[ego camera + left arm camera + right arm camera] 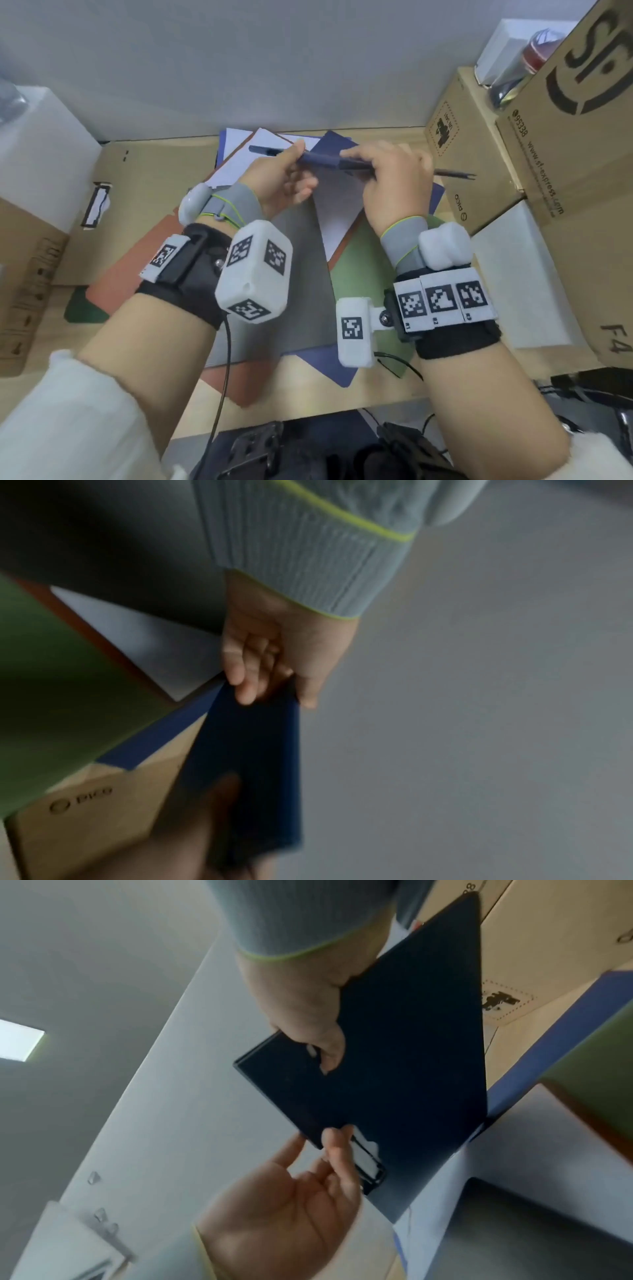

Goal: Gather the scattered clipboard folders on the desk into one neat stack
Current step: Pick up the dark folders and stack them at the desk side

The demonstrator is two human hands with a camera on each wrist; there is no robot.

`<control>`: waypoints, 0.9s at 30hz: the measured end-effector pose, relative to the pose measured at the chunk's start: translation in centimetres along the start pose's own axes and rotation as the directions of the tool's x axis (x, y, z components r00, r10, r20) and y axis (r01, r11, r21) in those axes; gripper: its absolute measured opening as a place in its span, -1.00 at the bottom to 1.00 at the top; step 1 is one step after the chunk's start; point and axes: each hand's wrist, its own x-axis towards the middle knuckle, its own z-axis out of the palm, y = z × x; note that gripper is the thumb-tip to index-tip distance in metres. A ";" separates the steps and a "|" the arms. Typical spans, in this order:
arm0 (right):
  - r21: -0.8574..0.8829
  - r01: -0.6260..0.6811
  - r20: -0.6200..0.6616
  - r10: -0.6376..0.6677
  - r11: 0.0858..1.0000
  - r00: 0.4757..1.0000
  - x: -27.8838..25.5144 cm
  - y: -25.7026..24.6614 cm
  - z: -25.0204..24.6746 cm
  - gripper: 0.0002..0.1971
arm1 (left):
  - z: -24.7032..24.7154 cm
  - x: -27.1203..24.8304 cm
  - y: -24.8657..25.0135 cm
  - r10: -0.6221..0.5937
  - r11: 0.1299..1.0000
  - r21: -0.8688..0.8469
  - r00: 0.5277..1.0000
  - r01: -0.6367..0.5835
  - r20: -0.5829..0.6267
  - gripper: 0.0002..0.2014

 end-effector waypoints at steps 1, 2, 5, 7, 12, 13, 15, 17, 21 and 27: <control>0.013 0.009 -0.088 -0.008 1.000 0.996 0.4 -0.8 0.2 -0.54 | -0.8 -0.5 0.1 0.013 1.000 0.016 1.000 -0.013 0.002 -0.67; 0.023 0.020 -0.164 -0.016 1.000 0.986 0.6 -1.2 0.1 -0.59 | -1.4 -0.6 -0.1 0.016 0.999 0.041 1.000 -0.015 -0.018 -0.70; 0.049 0.131 -0.316 -0.109 0.990 0.943 1.2 -3.1 0.4 -0.71 | -5.1 -0.6 -0.9 0.204 0.936 0.324 0.961 -0.137 -0.186 -0.62; 0.058 0.192 -0.356 -0.159 0.980 0.921 1.4 -4.2 0.4 -0.74 | -7.2 -0.5 -0.9 0.437 0.780 0.558 0.884 -0.282 -0.164 -0.13; 0.140 0.365 -0.361 -0.296 0.921 0.884 1.3 -6.5 0.6 -0.78 | -7.3 -1.6 1.7 0.651 0.532 0.663 0.755 -0.527 0.078 -0.63; 0.180 0.357 -0.369 -0.273 0.917 0.888 1.1 -6.9 0.7 -0.80 | -7.2 -1.9 2.1 0.655 0.551 0.651 0.754 -0.523 0.051 -0.80; 0.284 0.244 -0.386 -0.122 0.927 0.914 0.8 -7.3 0.9 -0.74 | -7.7 -2.0 2.8 0.666 0.581 0.645 0.746 -0.496 -0.026 -0.89; 0.393 0.047 -0.362 0.108 0.918 0.926 0.8 -6.9 1.3 -0.46 | -7.8 -2.8 3.6 0.710 0.552 0.652 0.703 -0.520 -0.041 -0.81; 0.593 -0.379 -0.067 0.513 0.711 0.856 1.0 -5.2 3.1 0.02 | -6.8 -4.2 6.8 0.784 0.453 0.722 0.619 -0.523 -0.044 -0.67; 0.699 -0.618 0.417 0.498 0.360 0.761 0.0 -4.2 6.1 -0.15 | -5.8 -4.0 9.7 0.757 0.629 0.384 0.646 -0.676 -0.102 -0.78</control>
